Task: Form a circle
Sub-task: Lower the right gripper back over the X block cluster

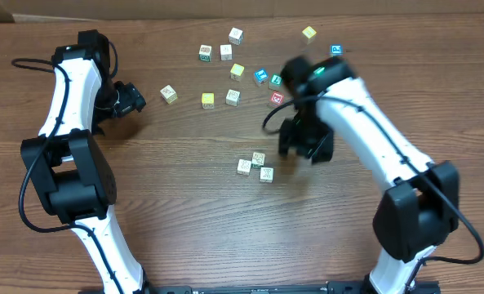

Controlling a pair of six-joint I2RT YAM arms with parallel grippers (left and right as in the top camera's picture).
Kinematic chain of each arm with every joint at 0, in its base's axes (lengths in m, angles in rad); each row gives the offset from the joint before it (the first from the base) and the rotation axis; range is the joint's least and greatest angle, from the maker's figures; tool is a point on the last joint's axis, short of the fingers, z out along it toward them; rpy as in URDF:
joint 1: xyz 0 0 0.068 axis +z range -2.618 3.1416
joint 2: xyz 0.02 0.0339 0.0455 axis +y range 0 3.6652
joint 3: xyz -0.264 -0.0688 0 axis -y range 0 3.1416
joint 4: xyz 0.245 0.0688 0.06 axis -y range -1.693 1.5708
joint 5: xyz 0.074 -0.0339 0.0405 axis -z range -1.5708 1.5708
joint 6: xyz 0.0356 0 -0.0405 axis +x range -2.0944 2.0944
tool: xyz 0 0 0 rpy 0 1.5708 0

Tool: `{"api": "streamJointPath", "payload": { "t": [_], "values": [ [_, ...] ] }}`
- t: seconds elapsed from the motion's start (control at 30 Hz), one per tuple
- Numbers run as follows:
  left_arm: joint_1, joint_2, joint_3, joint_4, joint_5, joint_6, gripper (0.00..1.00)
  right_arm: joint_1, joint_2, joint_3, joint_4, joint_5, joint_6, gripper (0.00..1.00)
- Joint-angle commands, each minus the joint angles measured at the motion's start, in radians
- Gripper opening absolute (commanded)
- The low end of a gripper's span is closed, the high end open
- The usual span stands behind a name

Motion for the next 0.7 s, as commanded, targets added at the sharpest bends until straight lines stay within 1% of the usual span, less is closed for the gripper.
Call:
{"api": "streamJointPath", "payload": {
  "t": [0.0,0.1,0.17,0.27,0.4,0.53,0.67],
  "values": [
    [-0.006,0.013,-0.004,0.000,0.002,-0.021,1.00,0.063,-0.090,-0.032,-0.006,0.104,0.115,0.65],
    [-0.006,0.013,-0.004,0.000,0.002,-0.021,1.00,0.109,-0.162,-0.041,-0.010,0.168,0.170,0.69],
    [-0.006,0.013,-0.004,0.000,0.002,-0.021,1.00,0.134,-0.215,-0.067,0.027,0.183,0.174,0.73],
    [-0.006,0.013,-0.004,0.000,0.002,-0.021,1.00,0.139,-0.251,-0.132,0.092,0.183,0.172,0.75],
    [-0.006,0.013,-0.004,0.000,0.002,-0.021,1.00,0.139,-0.254,-0.288,0.233,0.170,0.076,0.76],
    [-0.006,0.013,-0.004,0.000,0.002,-0.021,1.00,0.139,-0.253,-0.409,0.418,0.080,-0.025,0.75],
    [-0.006,0.013,-0.004,0.000,0.002,-0.021,1.00,0.139,-0.242,-0.468,0.513,0.058,0.003,0.75]
  ]
}}
